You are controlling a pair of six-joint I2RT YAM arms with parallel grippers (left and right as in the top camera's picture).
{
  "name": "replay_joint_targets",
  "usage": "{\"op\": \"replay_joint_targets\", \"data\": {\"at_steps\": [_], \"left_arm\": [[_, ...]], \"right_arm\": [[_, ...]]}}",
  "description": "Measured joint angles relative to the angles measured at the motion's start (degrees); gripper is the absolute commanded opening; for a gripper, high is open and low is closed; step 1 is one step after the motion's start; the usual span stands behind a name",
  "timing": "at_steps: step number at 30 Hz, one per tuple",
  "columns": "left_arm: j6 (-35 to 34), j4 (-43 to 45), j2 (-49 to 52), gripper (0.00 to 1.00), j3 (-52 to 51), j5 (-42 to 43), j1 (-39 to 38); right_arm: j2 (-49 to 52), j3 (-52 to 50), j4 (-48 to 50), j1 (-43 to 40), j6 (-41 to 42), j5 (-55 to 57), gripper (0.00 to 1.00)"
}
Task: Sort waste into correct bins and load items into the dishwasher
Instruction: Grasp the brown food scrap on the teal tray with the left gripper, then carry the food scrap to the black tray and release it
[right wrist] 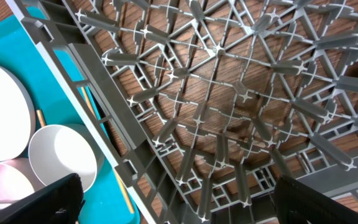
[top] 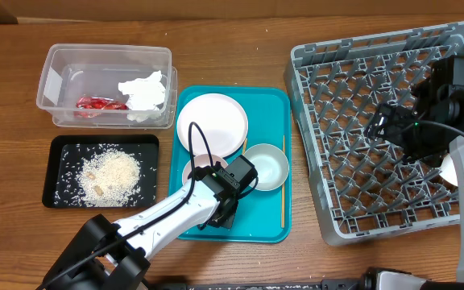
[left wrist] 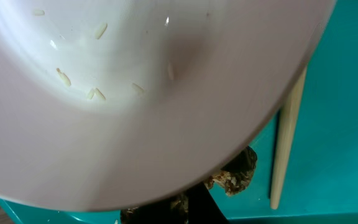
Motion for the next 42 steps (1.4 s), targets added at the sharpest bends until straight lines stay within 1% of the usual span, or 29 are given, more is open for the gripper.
{"op": "replay_joint_targets", "data": {"at_steps": [3, 9, 16, 21, 24, 29, 42], "left_arm": [[0.0, -0.2, 0.0, 0.04, 0.0, 0.0, 0.0], [0.0, -5.2, 0.0, 0.04, 0.5, 0.7, 0.0], [0.3, -11.2, -1.5, 0.04, 6.9, 1.1, 0.0], [0.3, -12.1, -4.7, 0.04, 10.2, 1.3, 0.6], [0.3, -12.2, -6.8, 0.04, 10.8, 1.4, 2.7], [1.3, -13.2, -9.9, 0.04, 10.8, 1.5, 10.6], [4.6, -11.8, -11.4, 0.04, 10.8, 1.5, 41.2]], "right_arm": [[0.0, 0.0, 0.0, 0.0, 0.0, 0.0, 1.0], [0.0, 0.0, 0.0, 0.0, 0.0, 0.0, 1.0], [0.0, 0.0, 0.0, 0.0, 0.0, 0.0, 1.0], [0.0, 0.0, 0.0, 0.0, 0.0, 0.0, 1.0], [0.0, 0.0, 0.0, 0.0, 0.0, 0.0, 1.0], [0.0, 0.0, 0.0, 0.0, 0.0, 0.0, 1.0], [0.0, 0.0, 0.0, 0.0, 0.0, 0.0, 1.0]]}}
